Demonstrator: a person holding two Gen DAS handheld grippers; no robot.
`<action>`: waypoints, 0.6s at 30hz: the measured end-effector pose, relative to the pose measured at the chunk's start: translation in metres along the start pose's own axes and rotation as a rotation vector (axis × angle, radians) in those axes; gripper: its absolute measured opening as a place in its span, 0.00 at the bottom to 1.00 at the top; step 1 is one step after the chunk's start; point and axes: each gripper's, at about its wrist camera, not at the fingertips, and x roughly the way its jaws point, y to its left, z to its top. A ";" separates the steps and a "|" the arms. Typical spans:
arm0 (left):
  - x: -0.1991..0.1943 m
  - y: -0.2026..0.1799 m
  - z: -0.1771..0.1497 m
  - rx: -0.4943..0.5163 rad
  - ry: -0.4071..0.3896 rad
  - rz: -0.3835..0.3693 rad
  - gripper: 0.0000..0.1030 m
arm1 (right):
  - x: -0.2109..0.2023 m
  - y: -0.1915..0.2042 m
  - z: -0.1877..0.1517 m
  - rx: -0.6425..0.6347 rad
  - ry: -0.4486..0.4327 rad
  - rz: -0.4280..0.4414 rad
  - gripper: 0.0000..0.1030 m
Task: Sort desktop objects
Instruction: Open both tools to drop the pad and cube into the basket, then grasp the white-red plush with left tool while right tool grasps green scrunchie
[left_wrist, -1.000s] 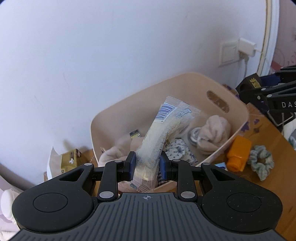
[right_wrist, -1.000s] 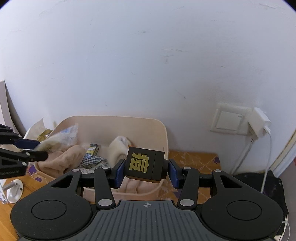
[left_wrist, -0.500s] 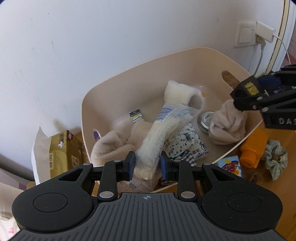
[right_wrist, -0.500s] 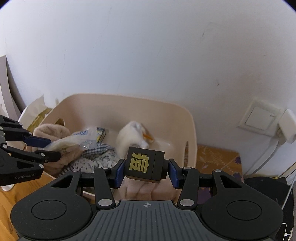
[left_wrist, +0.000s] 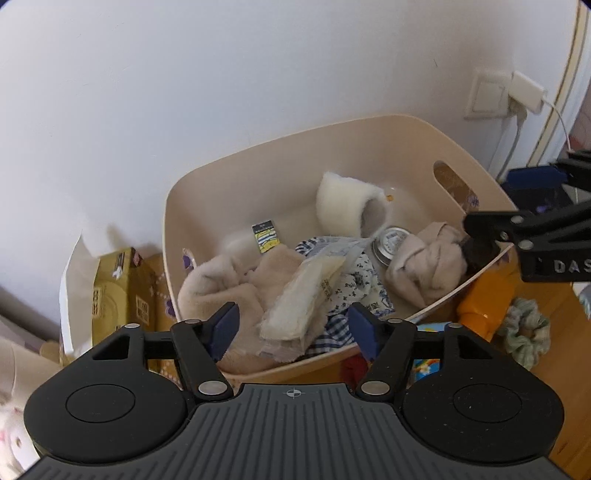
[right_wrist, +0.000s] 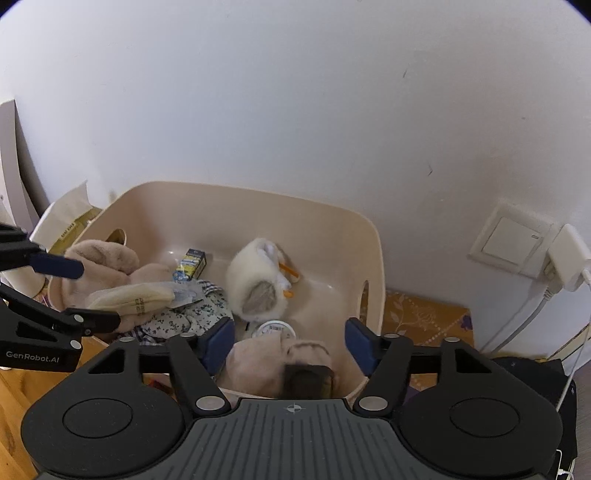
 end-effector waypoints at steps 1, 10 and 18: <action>-0.003 0.000 -0.001 -0.002 -0.004 0.005 0.69 | -0.003 -0.001 -0.001 0.002 -0.003 0.002 0.75; -0.023 -0.008 -0.012 -0.006 -0.025 0.017 0.72 | -0.031 -0.017 -0.018 0.026 -0.010 -0.019 0.90; -0.040 -0.015 -0.030 -0.013 -0.015 0.030 0.75 | -0.051 -0.031 -0.041 0.040 0.013 -0.031 1.00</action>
